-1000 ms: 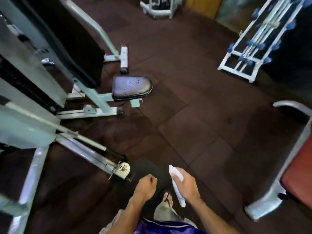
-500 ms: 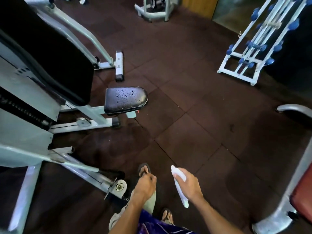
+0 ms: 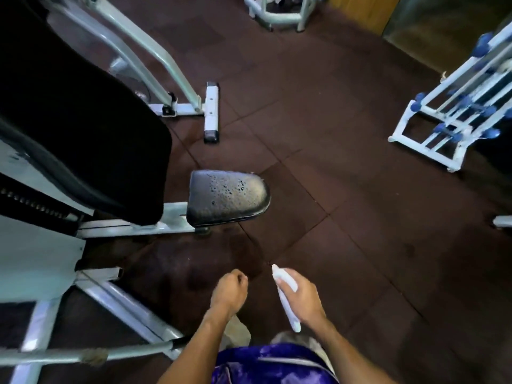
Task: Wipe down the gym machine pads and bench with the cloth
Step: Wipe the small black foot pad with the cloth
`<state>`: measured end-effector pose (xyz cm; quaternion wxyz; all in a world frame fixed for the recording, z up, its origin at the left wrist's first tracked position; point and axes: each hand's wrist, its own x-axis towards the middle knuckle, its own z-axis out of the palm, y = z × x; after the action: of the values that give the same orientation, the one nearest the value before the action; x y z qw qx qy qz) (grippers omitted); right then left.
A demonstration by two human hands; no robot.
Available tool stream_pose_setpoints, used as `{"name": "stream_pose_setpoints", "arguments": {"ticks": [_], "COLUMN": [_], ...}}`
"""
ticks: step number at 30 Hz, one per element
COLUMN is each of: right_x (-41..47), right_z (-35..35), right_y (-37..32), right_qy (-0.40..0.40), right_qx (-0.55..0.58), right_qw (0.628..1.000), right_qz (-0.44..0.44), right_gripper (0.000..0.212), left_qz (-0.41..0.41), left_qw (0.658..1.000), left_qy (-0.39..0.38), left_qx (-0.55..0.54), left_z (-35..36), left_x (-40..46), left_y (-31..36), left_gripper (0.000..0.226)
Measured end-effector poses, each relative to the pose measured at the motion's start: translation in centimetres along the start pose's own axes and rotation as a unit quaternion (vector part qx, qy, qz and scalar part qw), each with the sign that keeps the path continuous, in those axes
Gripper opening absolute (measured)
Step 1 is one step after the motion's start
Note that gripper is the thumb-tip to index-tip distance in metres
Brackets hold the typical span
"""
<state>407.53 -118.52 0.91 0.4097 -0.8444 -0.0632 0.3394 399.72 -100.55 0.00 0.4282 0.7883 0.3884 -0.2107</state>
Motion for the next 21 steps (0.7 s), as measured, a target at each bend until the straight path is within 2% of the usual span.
{"name": "stream_pose_setpoints", "arguments": {"ticks": [2,8,14,18,21], "right_x": [2.9,12.7,22.5,27.7,32.1], "right_z": [0.4,-0.3,-0.5,0.3,1.9], "right_y": [-2.0,-6.4,-8.8,-9.2,-8.6], "right_qy": [-0.011,-0.032,-0.054,-0.056,-0.043], "right_qx": [-0.007,-0.026,-0.057,-0.042,-0.045], "right_qw": [1.000,0.999,0.996,0.997,0.997], "right_qz": [-0.011,-0.024,-0.033,-0.036,-0.035], "right_gripper": [0.010,0.029,0.025,0.010,0.023], "left_qz": [-0.008,-0.031,-0.055,-0.049,-0.024], "left_qw": [1.000,0.999,0.997,0.995,0.992], "left_qy": [0.011,0.034,0.060,0.077,0.109], "left_qx": [0.008,0.003,-0.003,0.026,0.064], "left_z": [-2.3,-6.0,-8.4,-9.3,-9.8], "left_x": [2.3,10.1,17.8,22.7,27.2], "left_y": [1.0,3.0,4.3,4.4,3.5], "left_gripper": [0.020,0.022,0.021,0.023,0.025]}}
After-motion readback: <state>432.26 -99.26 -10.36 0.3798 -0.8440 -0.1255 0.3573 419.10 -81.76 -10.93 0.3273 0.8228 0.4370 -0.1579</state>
